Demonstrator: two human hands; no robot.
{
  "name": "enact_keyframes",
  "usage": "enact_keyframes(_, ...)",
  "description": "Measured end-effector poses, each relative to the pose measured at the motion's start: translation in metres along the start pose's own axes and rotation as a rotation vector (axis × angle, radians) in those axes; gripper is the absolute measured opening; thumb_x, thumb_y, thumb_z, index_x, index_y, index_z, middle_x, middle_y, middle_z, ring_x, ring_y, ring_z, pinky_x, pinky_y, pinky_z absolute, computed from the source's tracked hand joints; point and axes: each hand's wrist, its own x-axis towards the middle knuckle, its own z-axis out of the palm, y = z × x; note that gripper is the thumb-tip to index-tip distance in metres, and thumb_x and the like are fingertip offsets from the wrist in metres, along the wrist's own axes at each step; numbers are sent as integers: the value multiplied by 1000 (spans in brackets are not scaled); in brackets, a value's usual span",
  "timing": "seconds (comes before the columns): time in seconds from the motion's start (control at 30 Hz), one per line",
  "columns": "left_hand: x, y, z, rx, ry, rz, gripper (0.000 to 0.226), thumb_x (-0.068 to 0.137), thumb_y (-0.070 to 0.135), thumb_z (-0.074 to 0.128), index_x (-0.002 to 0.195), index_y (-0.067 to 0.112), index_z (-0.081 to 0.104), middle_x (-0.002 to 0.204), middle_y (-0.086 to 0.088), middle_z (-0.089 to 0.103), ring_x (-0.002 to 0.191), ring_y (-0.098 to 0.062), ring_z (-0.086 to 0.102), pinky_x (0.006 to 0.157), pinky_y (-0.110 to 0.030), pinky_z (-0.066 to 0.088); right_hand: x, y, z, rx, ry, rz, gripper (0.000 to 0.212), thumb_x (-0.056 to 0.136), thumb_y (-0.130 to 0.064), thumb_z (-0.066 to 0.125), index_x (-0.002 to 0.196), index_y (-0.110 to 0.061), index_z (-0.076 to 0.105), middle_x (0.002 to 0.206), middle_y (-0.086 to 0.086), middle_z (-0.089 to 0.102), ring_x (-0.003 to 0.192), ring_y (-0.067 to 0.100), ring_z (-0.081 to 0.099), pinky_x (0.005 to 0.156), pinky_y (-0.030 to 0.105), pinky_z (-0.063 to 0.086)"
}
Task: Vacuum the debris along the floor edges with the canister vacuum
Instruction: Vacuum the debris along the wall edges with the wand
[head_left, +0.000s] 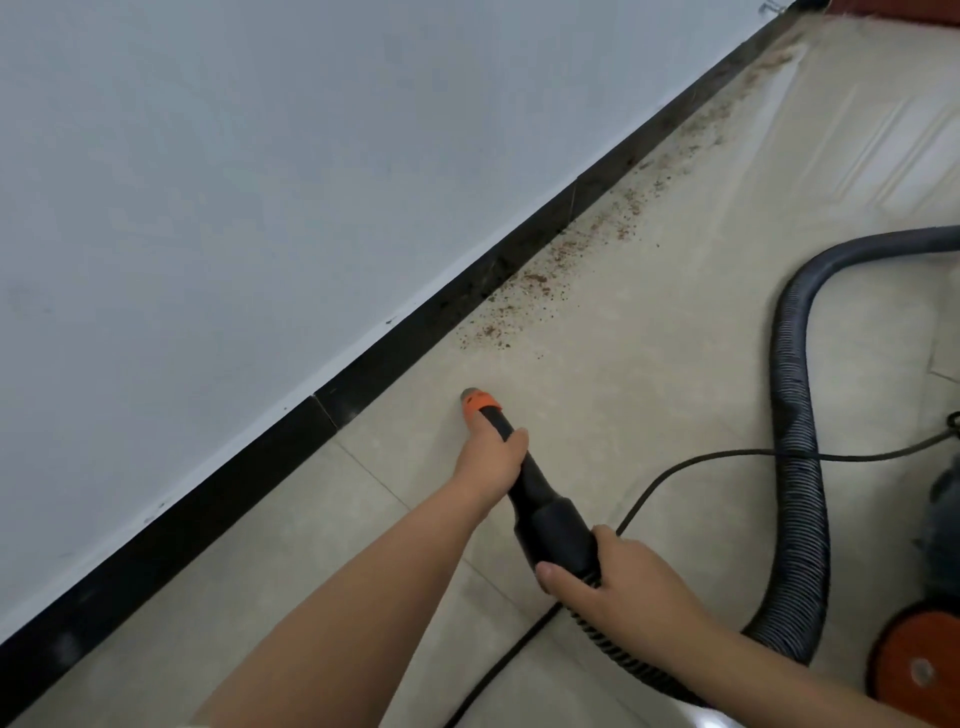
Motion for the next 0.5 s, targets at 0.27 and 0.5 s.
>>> enact_keyframes(0.27,14,40,50,53,-224,41,78,98,34,40,147,14,-17,147,-17,31,124,-36,43,96,-42,46,14,38,-19,185,148,160,30,87,-45,56,90,-16,48,72,-9,52,63,0,48,50,17,34)
enact_keyframes(0.5,38,62,60,73,-137,27,70,100,32,36,148,11,-9,145,-17,35,124,-35,44,99,-43,44,44,43,-32,237,158,154,38,86,-48,56,91,-11,51,77,-1,55,65,7,50,54,21,38)
